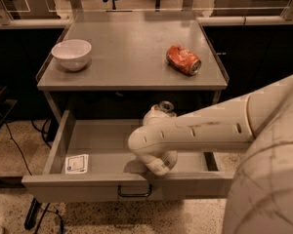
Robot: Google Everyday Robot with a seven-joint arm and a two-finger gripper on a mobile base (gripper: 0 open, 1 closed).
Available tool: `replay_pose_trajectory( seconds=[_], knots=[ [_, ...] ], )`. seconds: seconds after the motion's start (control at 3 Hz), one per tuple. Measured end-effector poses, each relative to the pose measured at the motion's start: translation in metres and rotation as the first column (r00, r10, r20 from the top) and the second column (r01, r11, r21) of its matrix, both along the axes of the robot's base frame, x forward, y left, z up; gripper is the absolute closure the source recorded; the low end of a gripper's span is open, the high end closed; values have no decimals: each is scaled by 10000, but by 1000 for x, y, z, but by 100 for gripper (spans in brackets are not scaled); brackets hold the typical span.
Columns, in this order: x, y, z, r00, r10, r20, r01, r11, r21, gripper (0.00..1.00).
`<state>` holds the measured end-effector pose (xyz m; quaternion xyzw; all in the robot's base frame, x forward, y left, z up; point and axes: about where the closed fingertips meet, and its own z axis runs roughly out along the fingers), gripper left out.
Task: Place redbull can into top drawer
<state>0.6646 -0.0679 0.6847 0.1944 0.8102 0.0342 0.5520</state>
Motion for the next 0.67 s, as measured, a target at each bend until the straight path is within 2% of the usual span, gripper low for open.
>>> replay_pose_trajectory(
  seconds=[0.67],
  knots=[
    [-3, 10, -9, 9999, 16, -165, -17, 10000, -29, 100]
  ],
)
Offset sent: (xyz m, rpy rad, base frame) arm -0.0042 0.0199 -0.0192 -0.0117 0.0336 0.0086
